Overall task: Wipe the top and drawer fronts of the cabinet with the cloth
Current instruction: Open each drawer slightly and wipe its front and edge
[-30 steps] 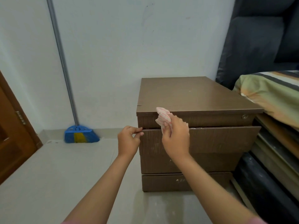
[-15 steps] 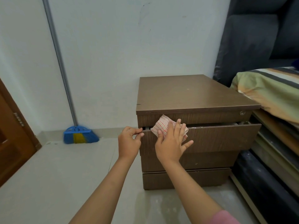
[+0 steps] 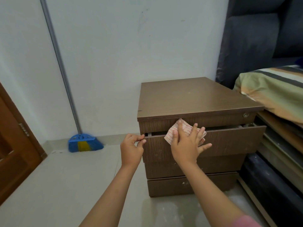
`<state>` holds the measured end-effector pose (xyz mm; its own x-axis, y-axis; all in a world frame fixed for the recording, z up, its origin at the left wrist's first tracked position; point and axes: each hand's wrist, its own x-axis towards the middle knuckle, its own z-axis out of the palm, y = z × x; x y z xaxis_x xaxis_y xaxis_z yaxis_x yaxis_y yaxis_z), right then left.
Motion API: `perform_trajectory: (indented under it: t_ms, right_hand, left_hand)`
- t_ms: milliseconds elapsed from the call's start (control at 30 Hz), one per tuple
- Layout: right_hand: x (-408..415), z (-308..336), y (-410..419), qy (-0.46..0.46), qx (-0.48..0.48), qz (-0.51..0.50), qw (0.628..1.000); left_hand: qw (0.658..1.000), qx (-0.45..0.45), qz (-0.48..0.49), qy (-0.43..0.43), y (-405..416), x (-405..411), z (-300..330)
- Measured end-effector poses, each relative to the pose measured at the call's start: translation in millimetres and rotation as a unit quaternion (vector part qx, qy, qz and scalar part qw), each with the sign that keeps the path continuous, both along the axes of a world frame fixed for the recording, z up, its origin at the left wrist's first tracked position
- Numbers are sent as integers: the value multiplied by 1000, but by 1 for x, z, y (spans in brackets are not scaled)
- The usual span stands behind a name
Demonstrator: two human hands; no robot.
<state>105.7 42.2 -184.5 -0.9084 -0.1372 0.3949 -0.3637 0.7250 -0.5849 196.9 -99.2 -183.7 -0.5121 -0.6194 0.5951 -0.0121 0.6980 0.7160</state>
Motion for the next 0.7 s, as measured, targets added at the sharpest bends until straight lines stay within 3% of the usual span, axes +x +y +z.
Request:
perform_trajectory:
  t_ms: [167,700]
  right_hand:
    - [-4,-9,3,26,-47,-9,999]
    - [-67,-21,90,103,-54,-59,991]
  left_hand:
    - [1000,-5,0,3,-1,-1,-1]
    - [1000,-8,1,14,-1,-3,-6]
